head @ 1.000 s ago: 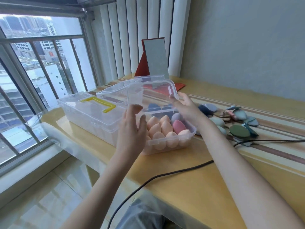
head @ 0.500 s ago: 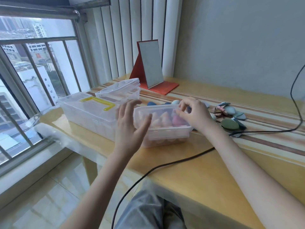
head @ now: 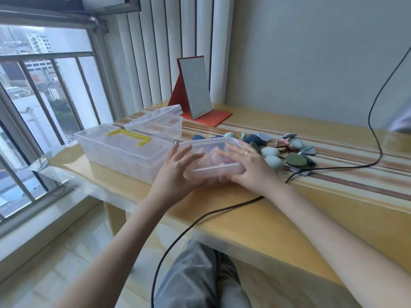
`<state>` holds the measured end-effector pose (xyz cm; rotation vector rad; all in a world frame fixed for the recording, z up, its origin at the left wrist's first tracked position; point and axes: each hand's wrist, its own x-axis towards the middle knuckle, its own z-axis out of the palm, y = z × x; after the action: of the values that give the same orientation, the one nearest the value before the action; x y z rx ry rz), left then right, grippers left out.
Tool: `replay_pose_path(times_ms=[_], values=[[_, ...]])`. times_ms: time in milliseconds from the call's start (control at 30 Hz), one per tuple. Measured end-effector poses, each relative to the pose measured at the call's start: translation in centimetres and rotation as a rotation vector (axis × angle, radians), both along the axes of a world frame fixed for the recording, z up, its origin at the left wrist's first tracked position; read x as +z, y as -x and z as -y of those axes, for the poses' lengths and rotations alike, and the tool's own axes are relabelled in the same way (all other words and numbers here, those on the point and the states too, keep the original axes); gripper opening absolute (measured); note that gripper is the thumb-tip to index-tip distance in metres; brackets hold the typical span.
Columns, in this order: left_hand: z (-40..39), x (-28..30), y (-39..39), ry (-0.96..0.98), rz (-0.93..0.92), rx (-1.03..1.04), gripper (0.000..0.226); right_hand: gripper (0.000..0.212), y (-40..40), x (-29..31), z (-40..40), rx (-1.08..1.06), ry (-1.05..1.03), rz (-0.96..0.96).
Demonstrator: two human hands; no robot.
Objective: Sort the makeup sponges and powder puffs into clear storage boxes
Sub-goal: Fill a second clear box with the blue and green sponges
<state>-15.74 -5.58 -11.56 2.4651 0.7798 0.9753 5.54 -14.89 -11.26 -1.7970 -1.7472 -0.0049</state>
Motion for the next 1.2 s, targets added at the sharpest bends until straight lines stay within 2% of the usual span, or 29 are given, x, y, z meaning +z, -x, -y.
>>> replay_pose_path(times_ms=[133, 267, 433, 533, 667, 800, 933, 1067, 1200], values=[[0.3, 0.0, 0.0, -0.037, -0.063, 0.013, 0.073, 0.065, 0.4, -0.4, 0.4, -0.033, -0.006, 0.069], [0.1, 0.2, 0.1, 0.011, -0.052, -0.001, 0.064, 0.061, 0.6, 0.1, 0.4, -0.033, -0.011, -0.092], [0.4, 0.0, -0.2, 0.006, -0.01, 0.018, 0.057, 0.051, 1.3, -0.6, 0.3, -0.072, -0.066, -0.073], [0.4, 0.0, 0.1, -0.023, -0.034, 0.013, 0.061, 0.054, 1.6, -0.6, 0.6, -0.075, -0.092, -0.054], [0.3, 0.3, 0.3, -0.053, -0.077, -0.006, 0.071, 0.069, 1.9, -0.3, 1.1, -0.077, -0.022, 0.033], [0.8, 0.4, 0.1, -0.06, 0.008, -0.026, 0.063, 0.056, 2.2, -0.3, 1.8, -0.083, -0.139, -0.04], [1.8, 1.8, -1.8, -0.173, 0.11, -0.071, 0.06, 0.052, 1.7, 0.9, 3.2, -0.138, -0.333, 0.013], [2.7, 4.4, -6.2, -0.248, 0.138, -0.15, 0.056, 0.046, -1.0, 2.9, 5.1, -0.289, -0.501, 0.132], [4.4, 6.0, -12.8, -0.208, 0.14, -0.258, 0.057, 0.04, -4.9, 4.4, 7.5, -0.466, -0.577, 0.108]])
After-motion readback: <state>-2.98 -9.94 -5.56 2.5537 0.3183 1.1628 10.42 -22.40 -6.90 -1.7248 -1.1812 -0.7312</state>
